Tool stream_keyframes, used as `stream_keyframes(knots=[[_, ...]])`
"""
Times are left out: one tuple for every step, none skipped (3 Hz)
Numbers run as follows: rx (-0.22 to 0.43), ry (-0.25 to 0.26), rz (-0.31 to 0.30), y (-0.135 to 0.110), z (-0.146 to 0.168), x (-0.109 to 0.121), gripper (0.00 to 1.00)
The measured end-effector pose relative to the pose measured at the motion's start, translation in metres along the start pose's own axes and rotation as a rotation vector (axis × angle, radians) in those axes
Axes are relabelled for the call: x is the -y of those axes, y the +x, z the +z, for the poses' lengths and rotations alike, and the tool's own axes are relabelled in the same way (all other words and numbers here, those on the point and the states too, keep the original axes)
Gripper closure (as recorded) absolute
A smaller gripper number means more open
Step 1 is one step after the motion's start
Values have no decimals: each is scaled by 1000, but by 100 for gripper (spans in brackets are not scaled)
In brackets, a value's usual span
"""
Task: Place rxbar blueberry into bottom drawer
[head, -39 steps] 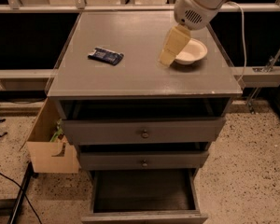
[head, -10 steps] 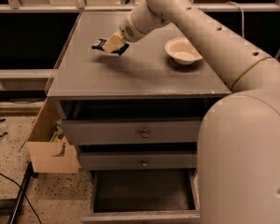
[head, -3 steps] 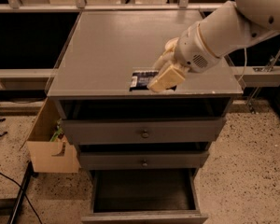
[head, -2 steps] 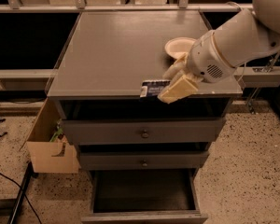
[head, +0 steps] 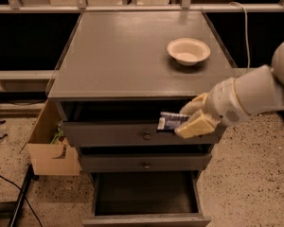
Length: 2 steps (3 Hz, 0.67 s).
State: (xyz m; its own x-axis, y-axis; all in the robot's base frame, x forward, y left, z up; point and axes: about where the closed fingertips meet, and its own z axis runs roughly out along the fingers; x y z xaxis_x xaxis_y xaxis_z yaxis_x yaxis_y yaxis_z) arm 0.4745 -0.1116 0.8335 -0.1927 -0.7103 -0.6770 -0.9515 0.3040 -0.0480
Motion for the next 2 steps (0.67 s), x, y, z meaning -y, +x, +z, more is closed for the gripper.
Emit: stream_keyframes(knots=[[35,-36,17,27,29,-9,100],[68,-104,-12,51,72,-25,100]])
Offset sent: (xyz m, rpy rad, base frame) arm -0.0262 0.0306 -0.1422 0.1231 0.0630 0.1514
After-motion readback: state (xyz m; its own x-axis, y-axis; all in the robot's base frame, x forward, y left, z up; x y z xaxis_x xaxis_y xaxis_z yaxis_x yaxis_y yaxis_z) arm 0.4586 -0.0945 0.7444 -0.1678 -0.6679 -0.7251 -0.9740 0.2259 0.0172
